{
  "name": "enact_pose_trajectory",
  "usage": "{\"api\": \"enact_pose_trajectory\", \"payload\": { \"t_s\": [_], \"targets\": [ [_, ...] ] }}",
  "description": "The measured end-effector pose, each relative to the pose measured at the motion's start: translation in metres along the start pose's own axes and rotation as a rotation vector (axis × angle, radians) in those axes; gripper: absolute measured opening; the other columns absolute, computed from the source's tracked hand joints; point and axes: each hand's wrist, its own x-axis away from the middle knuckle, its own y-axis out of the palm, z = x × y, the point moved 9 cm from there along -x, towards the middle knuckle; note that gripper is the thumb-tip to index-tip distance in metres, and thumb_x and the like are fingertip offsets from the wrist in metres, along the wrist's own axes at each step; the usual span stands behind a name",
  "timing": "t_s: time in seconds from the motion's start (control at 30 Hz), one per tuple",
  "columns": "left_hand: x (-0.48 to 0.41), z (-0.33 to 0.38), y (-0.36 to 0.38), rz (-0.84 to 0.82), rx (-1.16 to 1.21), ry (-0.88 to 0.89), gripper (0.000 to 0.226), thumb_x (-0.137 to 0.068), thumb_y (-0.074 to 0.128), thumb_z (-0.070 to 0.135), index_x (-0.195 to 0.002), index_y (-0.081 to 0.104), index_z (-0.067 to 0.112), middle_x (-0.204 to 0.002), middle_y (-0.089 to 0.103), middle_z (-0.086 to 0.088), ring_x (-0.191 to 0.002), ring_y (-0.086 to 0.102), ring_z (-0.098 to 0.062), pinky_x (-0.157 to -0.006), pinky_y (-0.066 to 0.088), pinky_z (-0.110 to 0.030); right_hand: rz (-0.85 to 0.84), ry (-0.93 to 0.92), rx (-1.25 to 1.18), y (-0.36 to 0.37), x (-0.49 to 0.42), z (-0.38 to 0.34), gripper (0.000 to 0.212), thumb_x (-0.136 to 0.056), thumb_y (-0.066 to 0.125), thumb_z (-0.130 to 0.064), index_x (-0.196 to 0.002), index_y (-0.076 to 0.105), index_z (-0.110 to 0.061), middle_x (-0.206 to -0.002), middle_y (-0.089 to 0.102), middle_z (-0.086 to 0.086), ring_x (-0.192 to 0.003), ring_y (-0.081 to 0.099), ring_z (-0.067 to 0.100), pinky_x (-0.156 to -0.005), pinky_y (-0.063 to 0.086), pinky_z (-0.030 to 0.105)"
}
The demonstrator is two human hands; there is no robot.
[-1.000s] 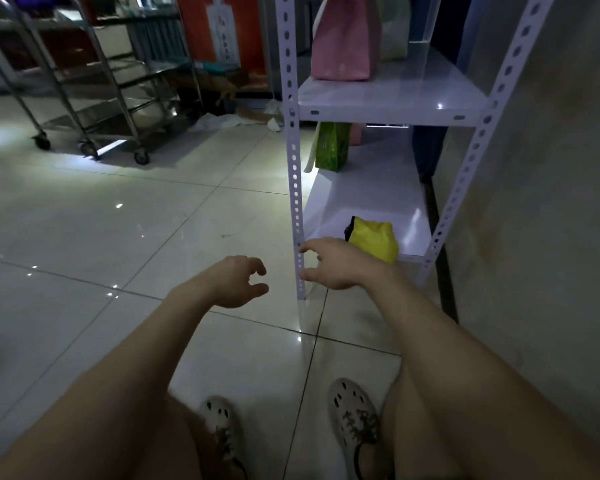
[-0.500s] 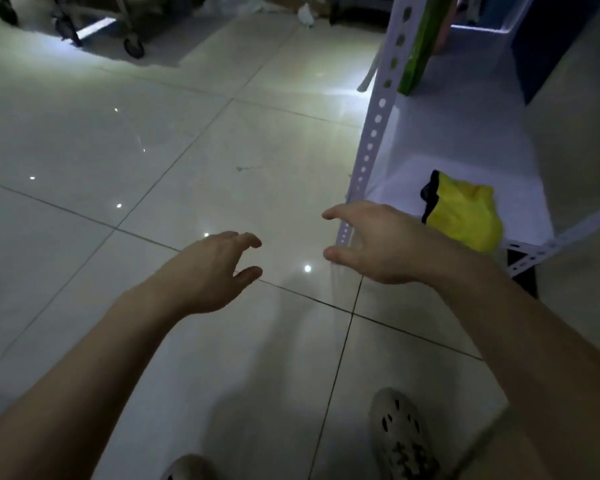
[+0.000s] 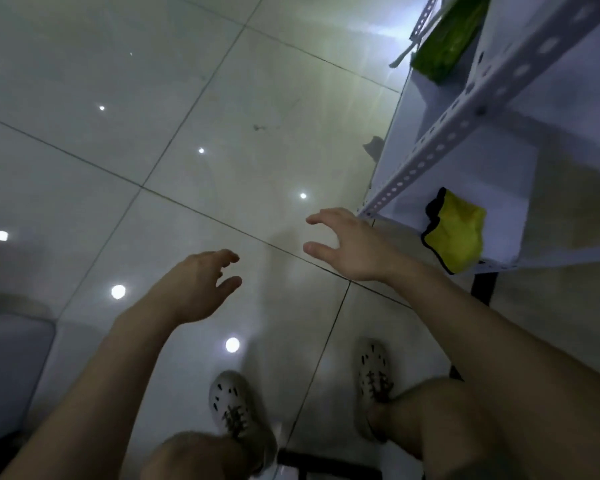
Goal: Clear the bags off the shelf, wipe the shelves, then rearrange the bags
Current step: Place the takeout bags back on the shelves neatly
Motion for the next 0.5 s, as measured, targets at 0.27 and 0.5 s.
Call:
{"api": "enact_pose_trajectory", "payload": {
  "t_s": [0.27,0.5],
  "targets": [
    [0.154,0.010,-0.223,0.052,0.188,-0.101,0.050,-0.107,0.063,0.041,-0.152,0.057,0.020,-0.147,0.067,-0.001,-0.116,0.070,-0.019,-0.102,0.053,-0.036,0.048,-0.017,0.009,-0.155,0.095,-0.208,0.058,-0.103,0.065,-0.043,-0.153,0.050,-0.019,-0.161,0.040,0.001,-0.146,0.043,0.016,-0.110,0.030,0.019],
    [0.230,0.023,-0.350,0.154,0.143,-0.011,0.047,-0.107,0.064,0.038,-0.149,0.059,0.019,-0.142,0.070,-0.003,-0.118,0.071,-0.020,-0.102,0.054,-0.036,0.060,-0.052,0.053,-0.220,0.142,-0.311,0.068,-0.104,0.062,-0.046,-0.162,0.037,-0.021,-0.165,0.038,0.003,-0.148,0.041,0.019,-0.120,0.032,0.031]
  ]
}}
